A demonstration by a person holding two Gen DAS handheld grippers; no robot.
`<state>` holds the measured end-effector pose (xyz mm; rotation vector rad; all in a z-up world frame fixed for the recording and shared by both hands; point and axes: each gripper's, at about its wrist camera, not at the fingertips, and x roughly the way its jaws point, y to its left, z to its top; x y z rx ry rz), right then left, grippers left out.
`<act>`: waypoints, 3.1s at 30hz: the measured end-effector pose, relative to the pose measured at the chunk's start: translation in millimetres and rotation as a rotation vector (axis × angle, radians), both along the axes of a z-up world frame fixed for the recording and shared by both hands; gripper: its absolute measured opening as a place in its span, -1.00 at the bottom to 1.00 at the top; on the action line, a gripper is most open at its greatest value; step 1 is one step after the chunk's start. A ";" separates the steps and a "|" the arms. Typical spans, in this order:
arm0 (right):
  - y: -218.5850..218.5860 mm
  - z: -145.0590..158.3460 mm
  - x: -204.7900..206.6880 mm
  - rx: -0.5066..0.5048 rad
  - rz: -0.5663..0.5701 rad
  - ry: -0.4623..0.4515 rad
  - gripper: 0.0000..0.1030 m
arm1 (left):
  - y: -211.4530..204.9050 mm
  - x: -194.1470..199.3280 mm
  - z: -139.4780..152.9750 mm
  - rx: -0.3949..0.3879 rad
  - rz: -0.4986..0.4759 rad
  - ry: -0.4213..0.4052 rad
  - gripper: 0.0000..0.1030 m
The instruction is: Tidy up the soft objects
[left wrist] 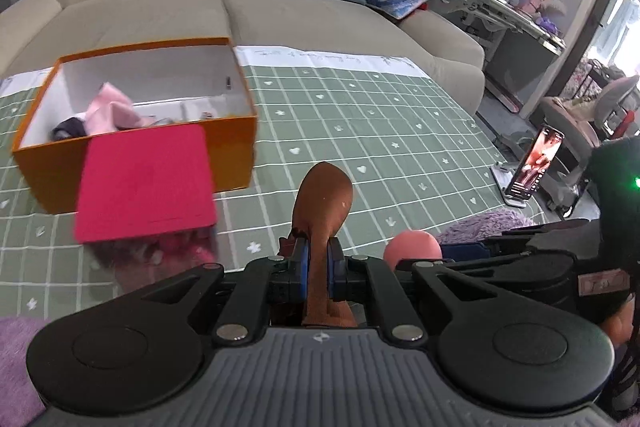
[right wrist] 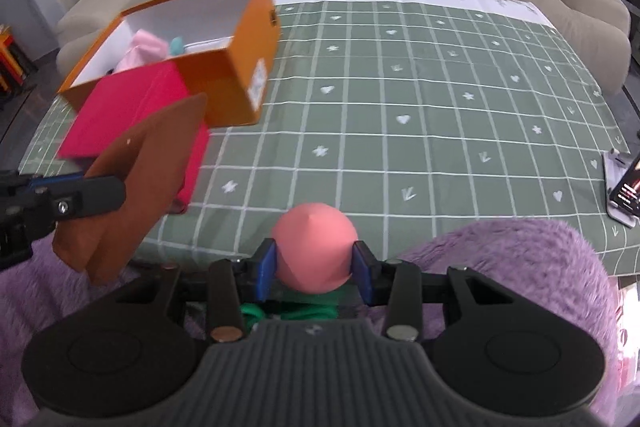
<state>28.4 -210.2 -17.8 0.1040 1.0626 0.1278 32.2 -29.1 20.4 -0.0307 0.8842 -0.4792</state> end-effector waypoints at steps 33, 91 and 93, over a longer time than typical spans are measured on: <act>136.0 78.6 77.7 0.046 0.242 -0.269 -0.20 | 119.0 63.1 40.6 0.021 0.227 -0.145 -0.82; 104.1 86.4 73.5 0.026 0.260 -0.370 0.77 | 92.2 73.0 58.1 -0.017 0.277 -0.240 0.28; 93.8 88.9 58.2 0.031 0.255 -0.357 0.81 | 85.8 60.2 59.7 -0.011 0.264 -0.247 0.28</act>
